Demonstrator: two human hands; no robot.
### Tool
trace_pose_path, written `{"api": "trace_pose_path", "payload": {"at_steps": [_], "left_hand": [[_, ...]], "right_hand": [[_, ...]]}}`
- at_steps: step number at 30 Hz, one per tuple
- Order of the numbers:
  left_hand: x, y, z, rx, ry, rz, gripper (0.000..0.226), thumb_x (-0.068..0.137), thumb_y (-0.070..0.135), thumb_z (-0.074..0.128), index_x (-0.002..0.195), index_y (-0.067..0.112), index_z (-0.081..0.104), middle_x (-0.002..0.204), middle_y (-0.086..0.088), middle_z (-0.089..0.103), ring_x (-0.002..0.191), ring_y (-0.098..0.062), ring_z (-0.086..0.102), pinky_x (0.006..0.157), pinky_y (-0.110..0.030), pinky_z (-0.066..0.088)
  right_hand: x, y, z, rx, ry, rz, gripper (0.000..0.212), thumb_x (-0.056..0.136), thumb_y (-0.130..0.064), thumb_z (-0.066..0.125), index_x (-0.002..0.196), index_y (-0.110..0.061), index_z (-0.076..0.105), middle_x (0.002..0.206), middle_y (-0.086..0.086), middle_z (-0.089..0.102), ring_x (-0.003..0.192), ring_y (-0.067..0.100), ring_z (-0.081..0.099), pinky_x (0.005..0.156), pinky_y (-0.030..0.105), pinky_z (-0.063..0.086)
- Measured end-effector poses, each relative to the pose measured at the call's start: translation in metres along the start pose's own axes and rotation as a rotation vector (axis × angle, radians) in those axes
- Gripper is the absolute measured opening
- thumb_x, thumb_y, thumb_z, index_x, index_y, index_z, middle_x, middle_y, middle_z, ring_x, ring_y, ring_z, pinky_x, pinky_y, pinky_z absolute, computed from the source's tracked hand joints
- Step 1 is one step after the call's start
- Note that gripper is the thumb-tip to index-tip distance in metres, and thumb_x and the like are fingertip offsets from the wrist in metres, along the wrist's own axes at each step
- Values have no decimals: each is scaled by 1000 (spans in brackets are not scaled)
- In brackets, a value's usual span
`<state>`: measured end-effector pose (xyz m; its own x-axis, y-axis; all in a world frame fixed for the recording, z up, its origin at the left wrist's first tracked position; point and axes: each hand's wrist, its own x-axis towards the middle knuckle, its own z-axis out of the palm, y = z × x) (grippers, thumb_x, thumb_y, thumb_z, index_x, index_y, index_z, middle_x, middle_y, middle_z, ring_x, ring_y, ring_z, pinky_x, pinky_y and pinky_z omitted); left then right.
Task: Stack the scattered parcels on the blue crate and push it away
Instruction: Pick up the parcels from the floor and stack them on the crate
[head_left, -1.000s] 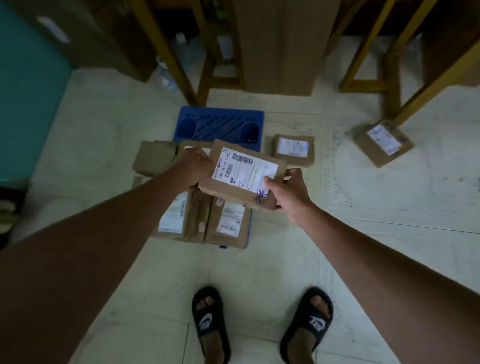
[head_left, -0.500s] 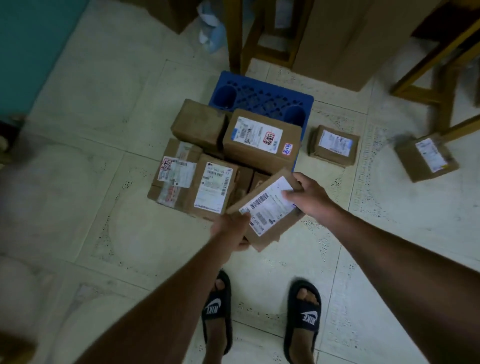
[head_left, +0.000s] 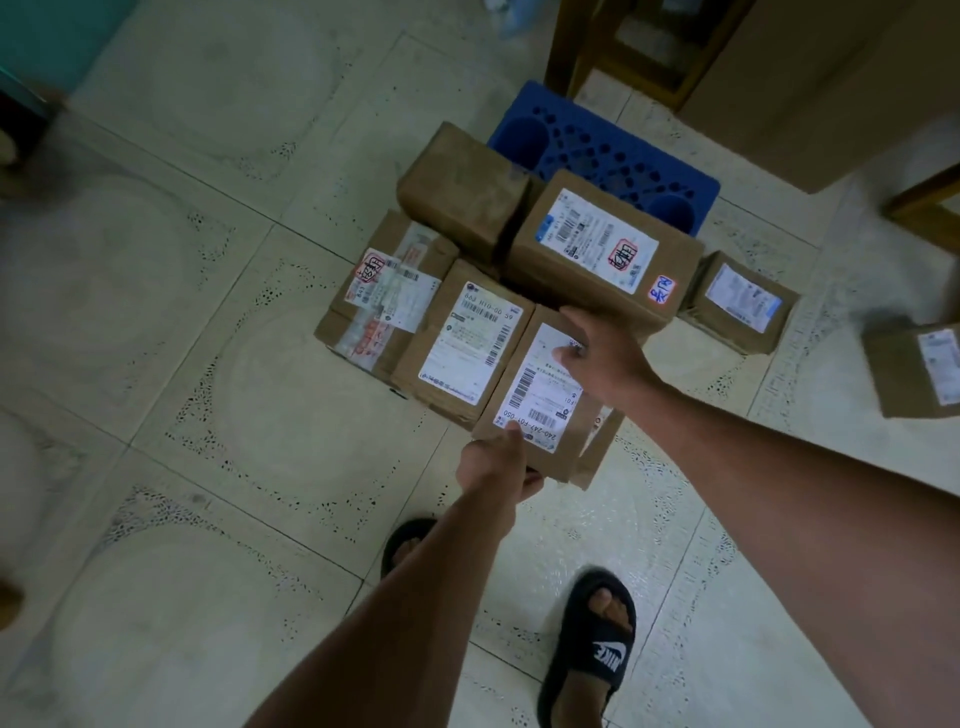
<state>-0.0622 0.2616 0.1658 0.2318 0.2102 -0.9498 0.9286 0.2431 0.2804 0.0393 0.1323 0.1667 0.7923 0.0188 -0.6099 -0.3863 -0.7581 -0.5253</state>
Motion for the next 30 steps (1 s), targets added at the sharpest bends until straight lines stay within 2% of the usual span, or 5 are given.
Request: {"api": "trace_pose_path", "payload": {"at_steps": [11,16,20,25,30], "left_hand": [[-24,21,-15,330,80,12,45,85,50,64,87,5,60,81,-12,67,69,-21,71,58,-35,62],[-57,80,5,643,53,216,23,87,26,57,94,5,62,80,-23,70,45,-20,66,39,-25,52],[-88,148,52,708,-95,405,21,91,20,56,86,1,61,70,-11,67,57,-24,65,64,-36,60],[-147,187,117,660,-254,555,22,92,22,56,77,6,61,63,-10,65,60,-25,62,68,-37,60],[-156,173,180,627,-338,581,18,92,13,52,75,9,55,73,-13,59,66,-23,60,76,-37,56]], "right_hand": [[-25,0,-10,-216,206,-105,49,94,-32,56,138,-14,42,138,11,48,128,26,46,96,44,49],[-48,-15,-41,-142,264,19,32,96,-32,52,122,-13,54,120,11,57,110,23,55,85,36,49],[-60,-33,-92,-59,290,58,21,94,-20,43,87,-7,58,97,16,62,91,33,58,70,31,42],[-86,-30,-162,245,486,229,28,93,-14,41,71,-9,57,75,7,63,76,25,57,58,26,38],[-95,26,-201,415,634,369,26,97,-19,41,79,-14,58,70,-3,51,70,17,48,53,20,33]]}}
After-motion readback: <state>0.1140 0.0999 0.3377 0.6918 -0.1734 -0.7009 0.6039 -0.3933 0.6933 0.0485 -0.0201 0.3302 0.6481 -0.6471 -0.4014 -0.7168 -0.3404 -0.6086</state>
